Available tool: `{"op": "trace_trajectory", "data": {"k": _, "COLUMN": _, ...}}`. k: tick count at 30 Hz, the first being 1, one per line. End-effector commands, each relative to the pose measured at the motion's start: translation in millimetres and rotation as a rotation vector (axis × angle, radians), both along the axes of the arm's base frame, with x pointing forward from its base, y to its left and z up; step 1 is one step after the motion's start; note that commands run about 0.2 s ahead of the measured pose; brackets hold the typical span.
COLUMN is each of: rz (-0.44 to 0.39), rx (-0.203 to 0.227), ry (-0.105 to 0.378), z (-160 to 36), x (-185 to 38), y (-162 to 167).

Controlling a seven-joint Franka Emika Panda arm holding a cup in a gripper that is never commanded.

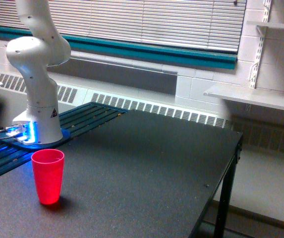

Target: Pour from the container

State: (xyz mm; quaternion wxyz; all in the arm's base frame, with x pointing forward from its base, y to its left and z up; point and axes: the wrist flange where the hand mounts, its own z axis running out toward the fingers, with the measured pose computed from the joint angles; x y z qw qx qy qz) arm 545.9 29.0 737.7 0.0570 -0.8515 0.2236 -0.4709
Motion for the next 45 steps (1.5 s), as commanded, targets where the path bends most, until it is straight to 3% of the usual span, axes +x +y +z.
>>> {"op": "trace_trajectory", "data": {"k": 1, "rz": -0.141, "rx": -0.064, "ry": 0.098, "z": -49.6, "x": 8, "y": -86}}
{"op": "trace_trajectory", "data": {"k": 6, "rz": -0.152, "rx": -0.160, "ry": 0.151, "z": -76.6, "x": 7, "y": -102}}
{"op": "trace_trajectory", "data": {"k": 12, "rz": -0.170, "rx": -0.142, "ry": 0.223, "z": -119.6, "x": 3, "y": -120}}
{"op": "trace_trajectory", "data": {"k": 19, "rz": -0.189, "rx": -0.155, "ry": 0.315, "z": -172.4, "x": -12, "y": -150}}
{"op": "trace_trajectory", "data": {"k": 32, "rz": -0.243, "rx": -0.162, "ry": 0.489, "z": -268.4, "x": -73, "y": -240}}
{"op": "trace_trajectory", "data": {"k": 45, "rz": -0.318, "rx": -0.211, "ry": 0.555, "z": -312.8, "x": -143, "y": -336}}
